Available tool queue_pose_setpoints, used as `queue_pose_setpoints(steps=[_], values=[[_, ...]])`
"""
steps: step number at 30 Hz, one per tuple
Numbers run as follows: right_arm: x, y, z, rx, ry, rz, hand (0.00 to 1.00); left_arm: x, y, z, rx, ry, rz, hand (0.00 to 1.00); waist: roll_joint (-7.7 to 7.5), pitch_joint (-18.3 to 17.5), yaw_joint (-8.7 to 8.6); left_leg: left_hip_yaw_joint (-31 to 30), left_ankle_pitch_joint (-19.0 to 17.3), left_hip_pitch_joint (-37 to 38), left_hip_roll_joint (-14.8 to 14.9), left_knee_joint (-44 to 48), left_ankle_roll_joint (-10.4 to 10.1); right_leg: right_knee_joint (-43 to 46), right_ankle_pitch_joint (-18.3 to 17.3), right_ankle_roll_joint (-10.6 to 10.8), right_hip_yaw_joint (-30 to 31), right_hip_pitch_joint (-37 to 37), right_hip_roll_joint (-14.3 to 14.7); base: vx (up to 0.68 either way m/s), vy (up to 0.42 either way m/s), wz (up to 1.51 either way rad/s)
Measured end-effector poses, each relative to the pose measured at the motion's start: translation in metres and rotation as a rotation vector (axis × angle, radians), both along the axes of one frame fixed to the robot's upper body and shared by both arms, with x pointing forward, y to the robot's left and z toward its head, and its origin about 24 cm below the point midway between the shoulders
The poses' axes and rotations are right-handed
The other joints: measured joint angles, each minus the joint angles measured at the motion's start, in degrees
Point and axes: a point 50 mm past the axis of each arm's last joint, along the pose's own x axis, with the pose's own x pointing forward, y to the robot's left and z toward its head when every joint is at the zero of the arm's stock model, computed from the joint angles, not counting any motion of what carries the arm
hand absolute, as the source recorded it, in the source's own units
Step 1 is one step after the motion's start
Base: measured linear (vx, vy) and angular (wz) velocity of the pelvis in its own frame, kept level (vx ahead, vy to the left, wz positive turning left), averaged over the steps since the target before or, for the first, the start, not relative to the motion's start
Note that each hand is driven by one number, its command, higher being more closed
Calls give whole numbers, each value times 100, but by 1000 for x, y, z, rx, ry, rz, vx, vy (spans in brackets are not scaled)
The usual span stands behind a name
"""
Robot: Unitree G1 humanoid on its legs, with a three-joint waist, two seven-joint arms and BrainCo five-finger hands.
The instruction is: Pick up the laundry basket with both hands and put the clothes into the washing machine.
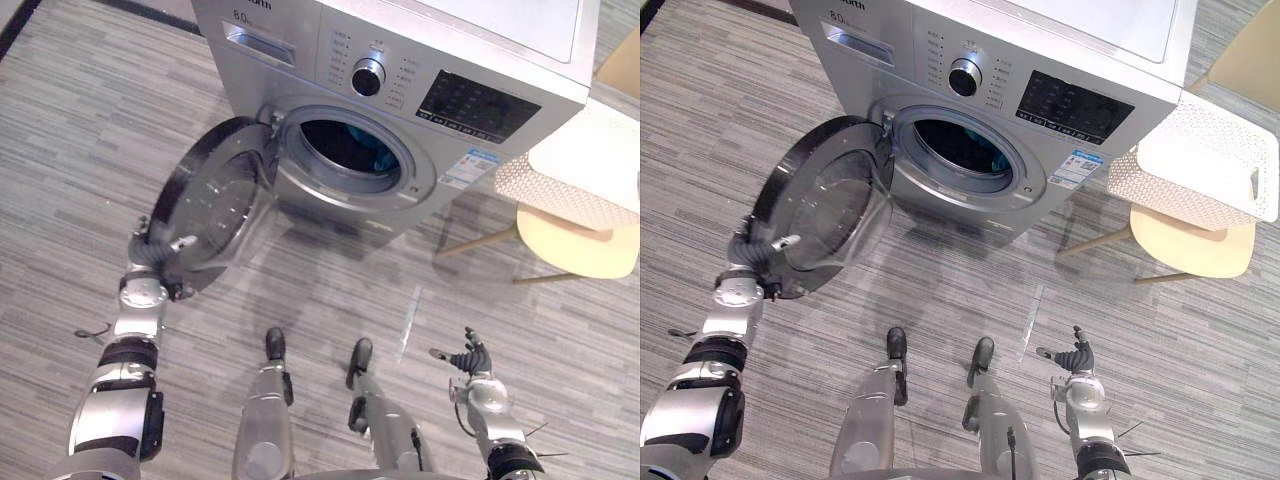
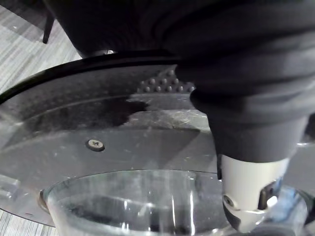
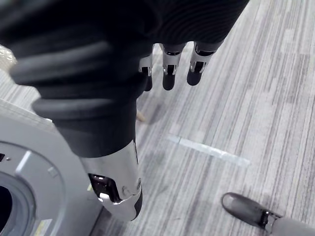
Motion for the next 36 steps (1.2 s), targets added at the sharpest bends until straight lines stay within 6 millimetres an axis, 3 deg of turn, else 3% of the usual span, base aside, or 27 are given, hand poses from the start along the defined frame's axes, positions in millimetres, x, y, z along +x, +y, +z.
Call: queue_pose_setpoints(steps=[2, 7, 10, 13, 16, 20, 22, 24, 25, 26, 28, 33, 36], values=[[0, 2, -2, 7, 8, 0, 0, -6, -26, -11, -8, 2, -88, 0, 3, -2, -3, -8, 49, 55, -95, -72, 40, 22, -3, 19, 5, 13, -43, 9, 11, 3], [-3, 12, -8, 8, 43, 24, 0, -17, -119, -37, -115, 40, -378, 0, 35, -30, -81, 45, 196, 447, -385, -486, 165, 95, -73, 173, 35, 169, -249, 18, 47, 6], [-1, 18, -8, -4, 42, 58, 0, -16, -151, -32, -124, 33, -521, 0, 87, -58, -266, 102, 234, 484, -477, -528, 225, 92, -58, 203, 98, 162, -332, 23, 56, -4], [1, 20, -6, -25, 41, 85, 0, -3, -173, -13, -120, -29, -594, 0, 162, -71, -411, 407, 230, 588, -510, -600, 242, 97, -3, 271, 375, 74, -386, 29, 44, -37], [3, 20, -5, -38, 37, 94, 0, 32, -169, 25, -41, -107, -581, 0, 270, -66, -599, 742, 193, 511, -491, -585, 295, 89, 132, 270, 748, -206, -373, -14, 7, -60], [8, 14, 3, -76, 13, 112, 0, 75, -127, 82, 113, -147, -451, 0, 345, 125, -914, 1155, 83, 287, -442, -397, 386, -40, 397, 305, 1237, -565, -349, -45, -8, -61], [14, 9, 11, -98, -23, 103, 0, 92, -88, 140, 217, -212, -329, 0, 293, 285, -1003, 1429, -71, -107, -281, -87, 395, -186, 577, 307, 1546, -920, -290, -95, -41, -61], [18, 7, 18, -104, -64, 97, 0, 95, -70, 184, 267, -289, -257, 0, 271, 473, -998, 1512, -159, -422, -149, 200, 385, -329, 714, 293, 1629, -1102, -259, -82, -41, -34], [17, 9, 22, -100, -85, 97, 0, 94, -65, 197, 280, -314, -238, 0, 272, 473, -974, 1513, -269, -682, -15, 446, 350, -331, 711, 317, 1636, -1274, -194, -74, -58, -23], [16, 13, 27, -85, -124, 102, 0, 94, -64, 197, 276, -311, -231, 0, 265, 479, -923, 1463, -412, -987, 219, 784, 319, -336, 734, 337, 1596, -1408, -58, -67, -62, -15], [17, 16, 33, -72, -172, 98, 0, 94, -69, 198, 246, -326, -236, 0, 225, 501, -888, 1378, -474, -1187, 382, 1040, 307, -337, 753, 360, 1515, -1465, 48, -17, -65, -1], [11, 20, 40, -65, -228, 96, 0, 90, -90, 190, 147, -410, -277, 0, 213, 506, -797, 1175, -520, -1189, 416, 1048, 296, -310, 763, 280, 1312, -1336, 96, 56, -51, 13], [4, 29, 31, -26, -204, 85, 0, 78, -118, 150, 47, -413, -348, 0, 217, 503, -674, 959, -407, -706, 278, 754, 216, -253, 518, 165, 1026, -857, 55, 130, -62, 48]])
